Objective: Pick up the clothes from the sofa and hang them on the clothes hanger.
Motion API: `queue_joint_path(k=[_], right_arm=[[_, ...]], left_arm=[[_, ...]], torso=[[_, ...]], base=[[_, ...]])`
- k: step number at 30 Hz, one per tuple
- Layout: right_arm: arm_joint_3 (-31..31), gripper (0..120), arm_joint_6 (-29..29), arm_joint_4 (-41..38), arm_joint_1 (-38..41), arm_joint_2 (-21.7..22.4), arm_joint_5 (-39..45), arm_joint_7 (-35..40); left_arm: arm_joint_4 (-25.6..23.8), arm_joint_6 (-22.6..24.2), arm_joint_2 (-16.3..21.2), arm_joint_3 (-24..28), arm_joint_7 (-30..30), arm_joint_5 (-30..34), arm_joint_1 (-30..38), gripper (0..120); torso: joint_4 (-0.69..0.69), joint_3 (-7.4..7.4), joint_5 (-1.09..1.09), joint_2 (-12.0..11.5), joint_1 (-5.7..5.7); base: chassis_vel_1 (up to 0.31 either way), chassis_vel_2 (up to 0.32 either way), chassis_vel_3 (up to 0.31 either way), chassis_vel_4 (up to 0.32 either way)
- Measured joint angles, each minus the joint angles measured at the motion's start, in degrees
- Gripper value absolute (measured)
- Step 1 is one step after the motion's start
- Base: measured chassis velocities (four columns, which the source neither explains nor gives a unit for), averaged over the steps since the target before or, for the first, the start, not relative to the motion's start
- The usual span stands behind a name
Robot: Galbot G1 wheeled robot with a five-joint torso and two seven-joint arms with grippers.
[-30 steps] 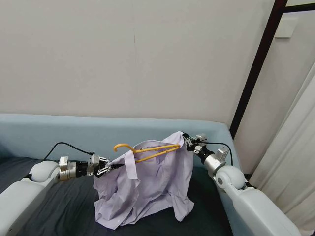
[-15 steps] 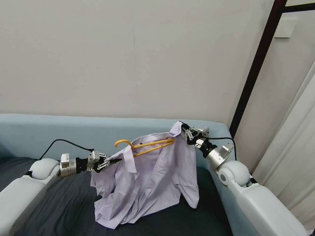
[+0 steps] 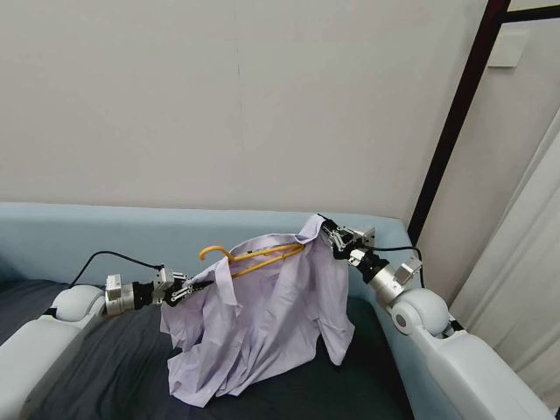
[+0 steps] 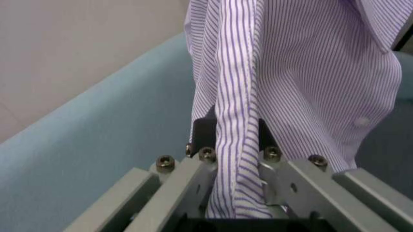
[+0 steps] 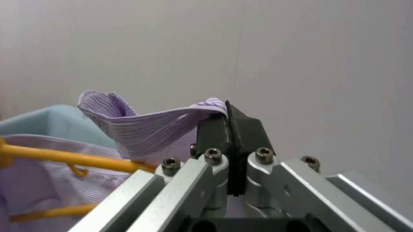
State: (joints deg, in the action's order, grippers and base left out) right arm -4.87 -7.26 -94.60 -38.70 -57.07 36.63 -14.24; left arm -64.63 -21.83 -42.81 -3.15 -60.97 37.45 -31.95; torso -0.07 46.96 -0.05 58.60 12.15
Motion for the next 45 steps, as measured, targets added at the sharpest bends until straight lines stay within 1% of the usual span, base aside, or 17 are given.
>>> queue_joint_path(k=[2, 5, 9, 15, 21, 24, 25, 29, 30, 33, 34, 37, 38, 39, 40, 42, 45], right_arm=[[-0.01, 0, 0.24, 0.59, 0.29, 0.23, -0.90, 1.86], [-0.06, 0, 0.14, 0.12, 0.28, 0.31, -0.34, 1.83], [-0.02, 0, -0.95, -1.34, -0.15, 0.42, 1.51, -0.17], [1.28, 0, -3.62, -4.66, -0.77, 0.62, 4.81, -3.13], [3.70, 0, -4.27, -7.37, -2.64, 0.92, 2.75, -2.87], [6.12, 0, -4.20, -8.33, -5.71, 0.33, -4.31, 0.64], [6.12, 0, -4.20, -8.33, -5.71, 0.33, -4.31, 0.64], [7.36, 0, -3.99, -6.99, -10.35, -0.39, -14.87, 5.05], [7.36, 0, -3.99, -6.99, -10.35, -0.39, -14.87, 5.05], [8.15, 0, -3.47, -6.24, -12.89, -0.41, -19.68, 8.77], [8.15, 0, -3.47, -6.24, -12.89, -0.41, -19.68, 8.77], [8.31, 0, -1.41, -6.12, -14.37, -0.44, -23.62, 13.21], [8.31, 0, -1.41, -6.12, -14.37, -0.44, -23.62, 13.21], [8.29, 2, -0.25, -6.00, -14.97, -0.38, -25.77, 15.04], [8.12, 8, 0.96, -5.71, -15.77, -0.07, -28.67, 17.26], [7.84, 17, 2.15, -5.68, -16.94, 0.75, -31.74, 18.72], [7.71, 22, 4.13, -6.31, -17.91, 1.54, -34.30, 20.39]], left_arm=[[0.13, -0.07, -0.24, -0.07, -0.04, -0.06, -0.14, 2], [0.20, -0.07, -0.41, -0.17, 0.05, -0.74, -0.19, 2], [0.42, -0.06, -0.73, -0.28, 0.50, -2.35, -0.27, 2], [0.96, 0.31, -1.91, -0.31, 1.51, -7.40, -0.46, 2], [1.03, 1.13, -3.11, -0.31, 3.34, -9.03, -0.41, 2], [-0.46, 1.94, -4.13, -0.15, 5.15, -8.36, -0.61, 2], [-0.46, 1.94, -4.13, -0.15, 5.15, -8.36, -0.61, 2], [-3.36, 2.36, -5.21, 0.03, 7.59, -7.54, -2.00, 2], [-3.36, 2.36, -5.21, 0.03, 7.59, -7.54, -2.00, 2], [-4.36, 2.39, -5.88, 0.13, 8.89, -7.13, -2.65, 2], [-4.36, 2.39, -5.88, 0.13, 8.89, -7.13, -2.65, 2], [-4.63, 2.39, -6.04, 0.29, 9.62, -7.12, -2.78, 2], [-4.63, 2.39, -6.04, 0.29, 9.62, -7.12, -2.78, 2], [-4.80, 2.39, -6.03, 0.35, 9.98, -7.12, -2.78, 2], [-5.12, 2.38, -5.86, 0.47, 10.62, -7.13, -2.72, 2], [-5.45, 2.38, -5.47, 0.51, 12.01, -7.19, -2.49, 2], [-5.60, 2.37, -5.14, 0.51, 13.31, -7.25, -2.37, 2]], torso=[[0.00, 0.00, 0.00, 0.00, 0.00], [0.00, 0.00, 0.01, 0.00, 0.01], [0.00, 0.00, 0.00, 0.00, 0.00], [0.00, 0.00, 0.00, 0.00, 0.01], [0.00, 0.00, 0.00, 0.00, 0.01], [0.00, 0.00, 0.00, 0.00, 0.00], [0.00, 0.00, 0.00, 0.00, 0.00], [0.00, 0.00, 0.02, 0.00, 0.01], [0.00, 0.00, 0.02, 0.00, 0.01], [-0.01, 0.00, 0.01, 0.00, 0.01], [-0.01, 0.00, 0.01, 0.00, 0.01], [0.00, 0.00, 0.00, 0.00, 0.01], [0.00, 0.00, 0.00, 0.00, 0.01], [0.01, 0.00, 0.01, 0.00, 0.00], [0.01, 0.00, 0.00, 0.00, 0.00], [0.00, 0.00, 0.01, 0.00, 0.00], [0.00, 0.00, 0.01, 0.00, 0.00]], base=[[0.000, 0.000, 0.000, 0.000], [0.000, 0.000, 0.000, 0.000], [0.000, 0.000, 0.000, 0.000], [0.000, 0.000, 0.000, 0.000], [0.000, 0.000, 0.000, 0.000], [0.000, 0.000, 0.000, 0.000], [0.000, 0.000, 0.000, 0.000], [0.000, 0.000, 0.000, 0.000], [0.000, 0.000, 0.000, 0.000], [0.000, 0.000, 0.000, 0.000], [0.000, 0.000, 0.000, 0.000], [0.000, 0.000, 0.000, 0.000], [0.000, 0.000, 0.000, 0.000], [0.000, 0.000, 0.000, 0.000], [0.000, 0.000, 0.000, 0.000], [0.000, 0.000, 0.000, 0.000], [0.000, 0.000, 0.000, 0.000]])
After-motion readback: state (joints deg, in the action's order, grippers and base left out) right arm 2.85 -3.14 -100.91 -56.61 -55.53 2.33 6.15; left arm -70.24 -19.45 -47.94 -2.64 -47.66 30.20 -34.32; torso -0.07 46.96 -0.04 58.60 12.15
